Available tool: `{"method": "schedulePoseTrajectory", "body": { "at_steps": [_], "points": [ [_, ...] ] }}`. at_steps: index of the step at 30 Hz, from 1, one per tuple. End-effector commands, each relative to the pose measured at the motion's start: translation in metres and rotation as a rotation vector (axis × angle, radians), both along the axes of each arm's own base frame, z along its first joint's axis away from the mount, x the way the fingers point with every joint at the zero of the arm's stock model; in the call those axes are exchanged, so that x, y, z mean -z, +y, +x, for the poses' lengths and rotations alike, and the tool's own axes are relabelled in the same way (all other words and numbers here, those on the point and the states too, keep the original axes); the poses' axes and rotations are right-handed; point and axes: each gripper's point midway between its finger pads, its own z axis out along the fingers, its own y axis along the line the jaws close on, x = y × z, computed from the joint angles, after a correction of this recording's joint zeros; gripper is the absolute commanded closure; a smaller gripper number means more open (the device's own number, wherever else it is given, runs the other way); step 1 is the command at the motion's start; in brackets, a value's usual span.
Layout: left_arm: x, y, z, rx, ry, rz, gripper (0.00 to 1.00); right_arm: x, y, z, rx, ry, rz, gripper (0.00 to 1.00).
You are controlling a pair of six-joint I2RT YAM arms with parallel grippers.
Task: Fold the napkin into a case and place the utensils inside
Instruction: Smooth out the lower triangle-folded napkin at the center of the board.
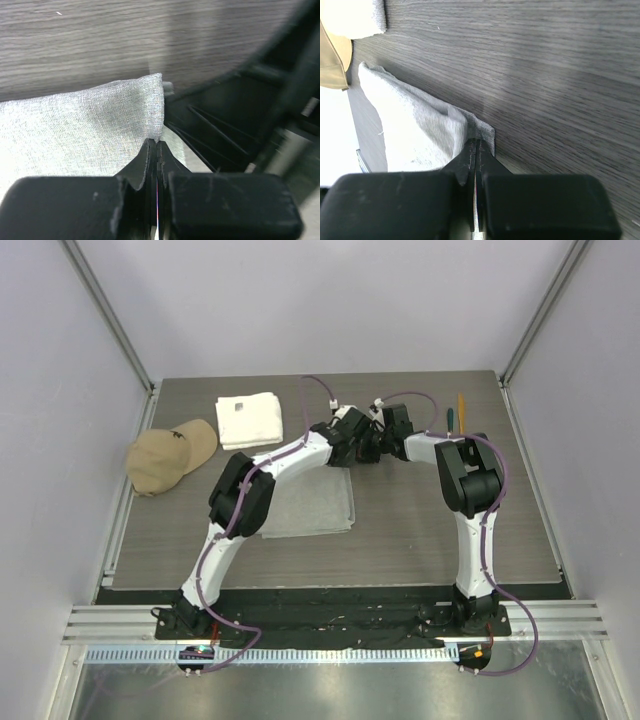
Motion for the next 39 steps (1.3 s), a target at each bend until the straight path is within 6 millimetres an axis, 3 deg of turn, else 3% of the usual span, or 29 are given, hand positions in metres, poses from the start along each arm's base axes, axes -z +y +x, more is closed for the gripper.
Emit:
{"method": "schedulePoseTrajectory", "body": {
  "at_steps": [1, 11, 17, 19, 21, 26, 28, 32, 33, 35, 36, 37, 38, 39],
  "points": [
    [-0.030, -0.014, -0.004, 0.009, -0.034, -0.080, 1.00, -0.001, -0.001, 0.006, 0.009, -0.018, -0.011, 0.99],
    [-0.023, -0.022, -0.001, -0.002, 0.009, -0.123, 1.00, -0.002, -0.006, 0.006, 0.010, -0.017, -0.021, 0.99],
    [-0.030, -0.012, 0.002, -0.004, -0.008, -0.144, 0.83, -0.025, -0.007, 0.009, 0.014, -0.041, -0.020, 0.99],
    [-0.038, -0.012, 0.005, 0.001, -0.016, -0.165, 0.71, -0.034, -0.012, 0.011, 0.031, -0.035, -0.033, 0.98],
    [-0.054, -0.017, 0.006, 0.021, -0.029, -0.197, 0.61, -0.047, -0.017, 0.011, 0.047, -0.035, -0.052, 0.94],
    [-0.080, -0.023, 0.004, 0.059, -0.043, -0.240, 0.50, -0.068, -0.031, 0.003, 0.087, -0.030, -0.114, 0.80],
    [-0.083, -0.021, 0.005, 0.062, -0.050, -0.241, 0.49, -0.075, -0.039, -0.005, 0.098, -0.015, -0.134, 0.79],
    [-0.080, -0.018, 0.012, 0.076, -0.040, -0.247, 0.49, -0.079, -0.060, -0.022, 0.136, -0.022, -0.193, 0.66],
    [-0.075, -0.019, 0.013, 0.082, -0.031, -0.247, 0.49, -0.073, -0.059, -0.033, 0.121, 0.001, -0.190, 0.64],
    [-0.075, -0.019, 0.021, 0.090, -0.045, -0.239, 0.48, -0.084, -0.056, -0.047, 0.100, -0.019, -0.145, 0.60],
    [-0.064, -0.018, 0.021, 0.099, -0.025, -0.208, 0.48, -0.072, -0.057, -0.066, 0.079, 0.015, -0.129, 0.59],
    [-0.060, -0.016, 0.023, 0.099, -0.021, -0.185, 0.48, -0.080, -0.057, -0.072, 0.076, -0.013, -0.117, 0.57],
    [-0.069, -0.019, 0.029, 0.111, -0.043, -0.178, 0.49, -0.080, -0.058, -0.079, 0.076, -0.016, -0.112, 0.57],
    [-0.065, -0.016, 0.030, 0.106, -0.034, -0.156, 0.50, -0.065, -0.060, -0.097, 0.064, 0.018, -0.108, 0.56]
  ]
}}
